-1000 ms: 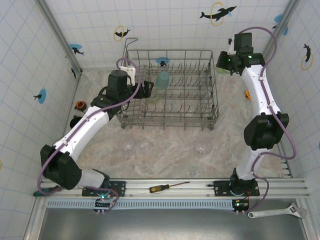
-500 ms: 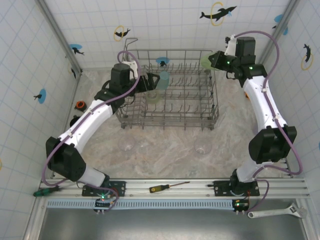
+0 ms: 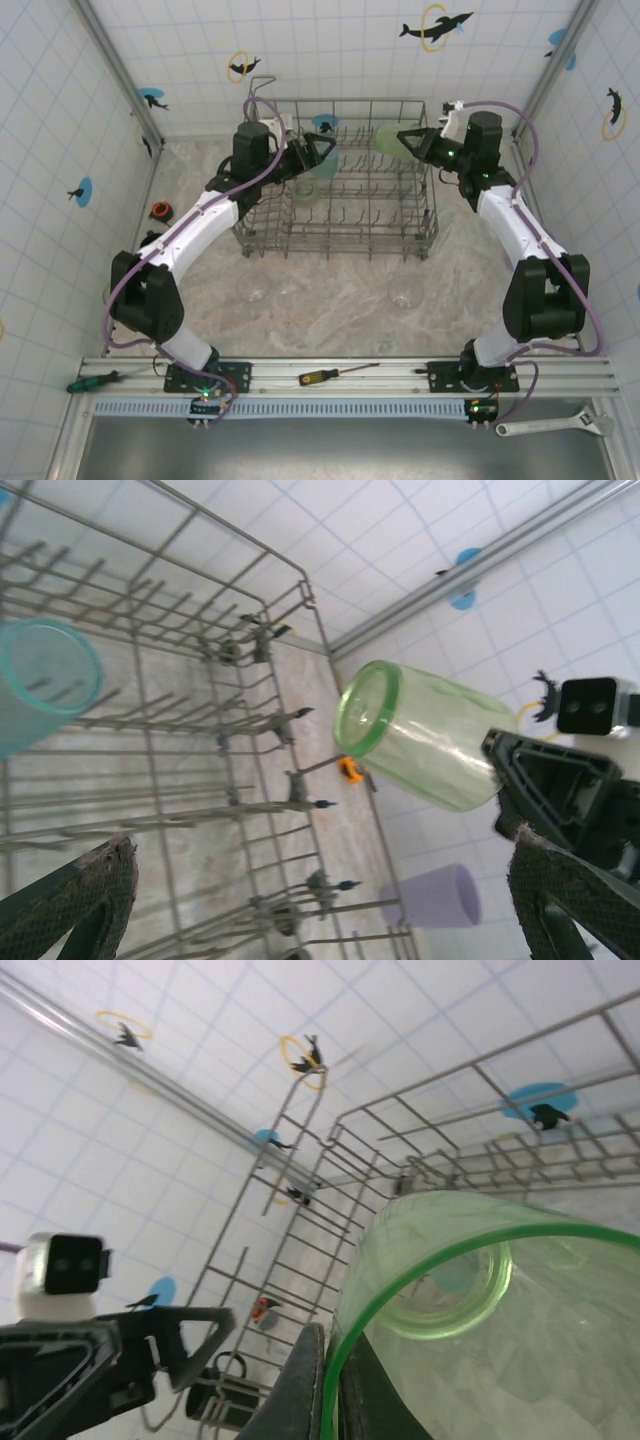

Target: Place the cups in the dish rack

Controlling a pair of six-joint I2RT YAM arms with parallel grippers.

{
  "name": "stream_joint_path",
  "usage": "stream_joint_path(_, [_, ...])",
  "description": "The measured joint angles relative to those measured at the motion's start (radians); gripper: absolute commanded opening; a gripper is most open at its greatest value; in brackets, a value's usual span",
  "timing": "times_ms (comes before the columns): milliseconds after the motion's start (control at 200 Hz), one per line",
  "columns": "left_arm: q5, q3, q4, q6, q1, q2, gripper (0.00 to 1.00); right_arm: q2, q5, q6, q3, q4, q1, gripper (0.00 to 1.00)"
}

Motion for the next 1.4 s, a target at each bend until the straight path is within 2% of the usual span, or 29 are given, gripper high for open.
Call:
stream_joint_path(135, [0.063,0.000,0.090,-0.082,0.000,0.028,0.98,-0.008,-0.043,0.108,-0.078,0.189,0.006,0.00])
stream_joint_path(530, [0.161,0.002,0.266,-0.235,0.000,0.093,0.98,-0.010,-0.098,0.300,-0.158,0.547,0.052,0.00])
stream_joint_path(991, [0.192,0.043,0.383,-0.347,-0.006,0.171,0.98,-0.010,-0.121,0.380,-0.212,0.700,0.069,0.00])
stream_joint_path(1401, [0.196,0.088,0.443,-0.391,-0.070,0.219,0.98,-0.009,-0.129,0.388,-0.212,0.740,0.084,0.00])
